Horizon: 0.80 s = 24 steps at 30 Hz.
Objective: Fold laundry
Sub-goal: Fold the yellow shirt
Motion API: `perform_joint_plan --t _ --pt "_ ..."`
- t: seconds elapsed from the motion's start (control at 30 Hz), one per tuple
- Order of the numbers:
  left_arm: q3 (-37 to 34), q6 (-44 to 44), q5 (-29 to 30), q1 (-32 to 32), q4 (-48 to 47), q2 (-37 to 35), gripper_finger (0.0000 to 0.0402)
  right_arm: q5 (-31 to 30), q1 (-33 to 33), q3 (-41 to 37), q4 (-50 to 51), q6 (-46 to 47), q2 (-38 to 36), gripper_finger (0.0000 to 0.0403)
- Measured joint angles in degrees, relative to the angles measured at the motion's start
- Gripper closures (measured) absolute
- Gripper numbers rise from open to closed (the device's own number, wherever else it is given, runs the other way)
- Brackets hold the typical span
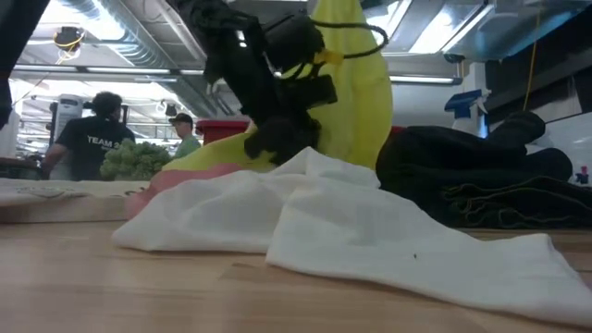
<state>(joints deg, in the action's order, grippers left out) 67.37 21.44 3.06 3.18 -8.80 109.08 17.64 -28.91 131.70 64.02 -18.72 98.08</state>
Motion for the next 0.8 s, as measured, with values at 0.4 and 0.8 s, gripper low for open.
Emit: perform_joint_plan --t 0.4,0.8 --pt "0.9 -25.3 5.1 -0.2 -11.3 -14.4 0.0400 -0.1 0.0 0.0 0.6 -1.6 0.0 0.0403" --pt "0.9 -33.7 45.1 -18.4 -3.8 -50.2 0.0401 0.4 -0.9 0.0 3.1 -5.2 -2.0 0.0403"
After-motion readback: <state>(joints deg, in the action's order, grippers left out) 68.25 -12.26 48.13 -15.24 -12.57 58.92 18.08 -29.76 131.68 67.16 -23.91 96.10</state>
